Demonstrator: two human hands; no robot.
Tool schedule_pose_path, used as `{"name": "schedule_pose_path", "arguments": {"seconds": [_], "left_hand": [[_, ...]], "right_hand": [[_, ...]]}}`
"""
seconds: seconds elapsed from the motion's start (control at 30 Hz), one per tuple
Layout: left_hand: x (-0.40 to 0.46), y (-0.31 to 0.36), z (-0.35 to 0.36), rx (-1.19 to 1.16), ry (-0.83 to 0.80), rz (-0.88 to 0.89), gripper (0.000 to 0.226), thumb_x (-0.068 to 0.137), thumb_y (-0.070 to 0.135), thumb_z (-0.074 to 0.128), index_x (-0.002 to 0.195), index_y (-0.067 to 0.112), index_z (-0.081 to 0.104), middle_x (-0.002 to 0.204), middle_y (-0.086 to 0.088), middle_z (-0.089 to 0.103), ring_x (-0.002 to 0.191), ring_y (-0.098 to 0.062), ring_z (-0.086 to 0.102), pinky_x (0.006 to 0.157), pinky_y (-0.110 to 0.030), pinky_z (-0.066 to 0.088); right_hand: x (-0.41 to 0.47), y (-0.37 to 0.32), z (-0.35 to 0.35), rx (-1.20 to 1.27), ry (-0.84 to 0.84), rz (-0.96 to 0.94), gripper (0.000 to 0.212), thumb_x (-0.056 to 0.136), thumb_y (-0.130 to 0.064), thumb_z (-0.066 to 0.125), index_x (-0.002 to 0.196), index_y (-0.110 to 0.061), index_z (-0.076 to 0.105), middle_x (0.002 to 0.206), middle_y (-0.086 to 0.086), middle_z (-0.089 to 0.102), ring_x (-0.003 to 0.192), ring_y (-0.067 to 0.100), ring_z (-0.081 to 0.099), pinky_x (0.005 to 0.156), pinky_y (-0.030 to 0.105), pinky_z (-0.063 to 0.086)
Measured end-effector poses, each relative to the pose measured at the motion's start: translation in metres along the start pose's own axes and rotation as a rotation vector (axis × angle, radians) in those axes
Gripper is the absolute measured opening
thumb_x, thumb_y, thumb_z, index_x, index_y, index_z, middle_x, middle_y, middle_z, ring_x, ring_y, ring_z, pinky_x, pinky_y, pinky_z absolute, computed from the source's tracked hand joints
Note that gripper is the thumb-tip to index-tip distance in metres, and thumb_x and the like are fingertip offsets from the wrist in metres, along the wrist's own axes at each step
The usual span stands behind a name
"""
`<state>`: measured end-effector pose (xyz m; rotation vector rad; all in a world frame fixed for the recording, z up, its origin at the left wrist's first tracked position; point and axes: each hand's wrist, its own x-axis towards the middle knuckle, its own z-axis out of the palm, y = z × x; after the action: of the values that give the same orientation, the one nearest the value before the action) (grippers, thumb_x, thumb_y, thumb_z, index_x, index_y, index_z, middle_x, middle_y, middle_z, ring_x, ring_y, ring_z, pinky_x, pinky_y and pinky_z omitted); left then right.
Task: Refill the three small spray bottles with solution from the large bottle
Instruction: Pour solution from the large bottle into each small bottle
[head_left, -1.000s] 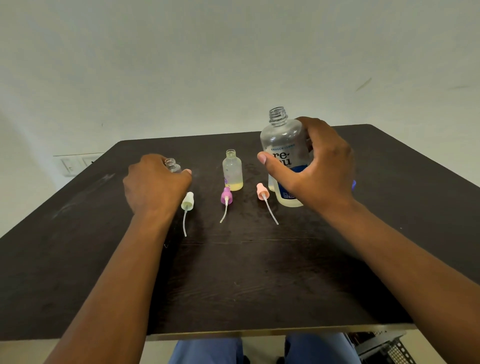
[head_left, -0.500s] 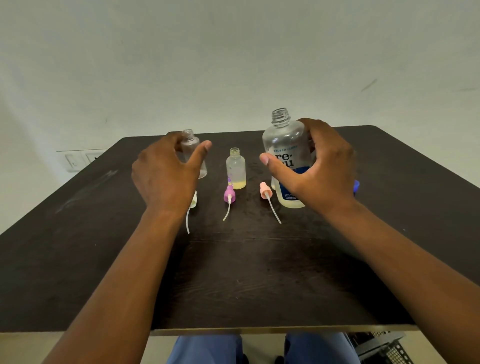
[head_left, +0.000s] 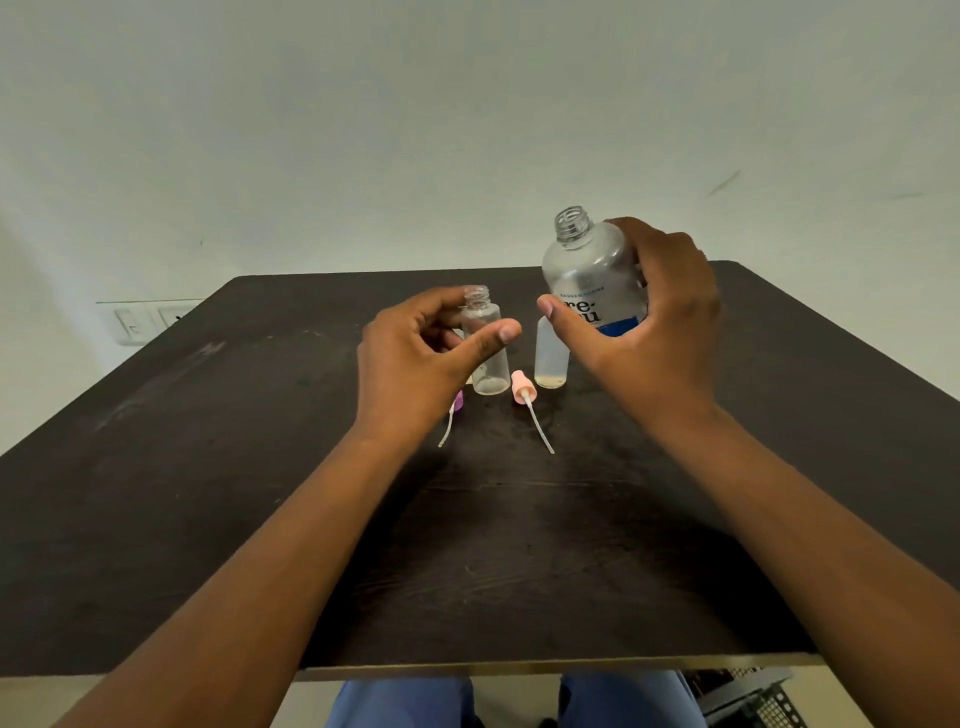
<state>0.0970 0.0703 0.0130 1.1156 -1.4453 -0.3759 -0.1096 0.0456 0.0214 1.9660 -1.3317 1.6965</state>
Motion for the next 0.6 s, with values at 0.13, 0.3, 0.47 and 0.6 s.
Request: {"name": "schedule_pose_path", "arguments": {"seconds": [0.13, 0.3, 0.47, 0.6], "left_hand": [[-0.002, -0.004, 0.006, -0.063, -0.047, -0.057, 0.046, 0.065, 0.05, 0.09, 0.103, 0.027, 0.08, 0.084, 0.006, 0.079, 0.078, -0.026, 0.072, 0.074, -0.043, 0.064], [-0.003, -0.012, 0.009, -0.028, -0.065, -0.036, 0.041, 0.066, 0.049, 0.093, 0.097, 0.027, 0.082, 0.072, 0.006, 0.074, 0.064, -0.015, 0.064, 0.064, -0.044, 0.062], [-0.005, -0.012, 0.013, 0.015, -0.094, 0.029, 0.048, 0.068, 0.06, 0.085, 0.104, 0.029, 0.082, 0.078, 0.008, 0.075, 0.067, -0.015, 0.066, 0.061, -0.045, 0.061], [-0.005, -0.012, 0.015, 0.063, -0.11, 0.076, 0.04, 0.076, 0.052, 0.085, 0.108, 0.028, 0.081, 0.086, 0.009, 0.078, 0.072, -0.014, 0.067, 0.07, -0.042, 0.06]], "right_hand": [[0.0, 0.006, 0.002, -0.06, -0.004, -0.015, 0.071, 0.078, -0.059, 0.082, 0.132, -0.018, 0.063, 0.118, 0.005, 0.064, 0.105, 0.024, 0.055, 0.085, 0.045, 0.051], [0.0, 0.009, 0.005, -0.096, -0.041, -0.025, 0.074, 0.073, -0.053, 0.084, 0.138, -0.024, 0.062, 0.122, 0.006, 0.062, 0.111, 0.027, 0.055, 0.089, 0.04, 0.044], [0.0, 0.012, 0.007, -0.104, -0.039, -0.043, 0.076, 0.068, -0.042, 0.091, 0.137, -0.028, 0.064, 0.123, 0.004, 0.06, 0.112, 0.025, 0.053, 0.091, 0.036, 0.037], [0.0, 0.012, 0.007, -0.105, -0.025, -0.068, 0.075, 0.066, -0.031, 0.092, 0.136, -0.028, 0.064, 0.125, 0.005, 0.06, 0.115, 0.023, 0.049, 0.093, 0.036, 0.037]]}}
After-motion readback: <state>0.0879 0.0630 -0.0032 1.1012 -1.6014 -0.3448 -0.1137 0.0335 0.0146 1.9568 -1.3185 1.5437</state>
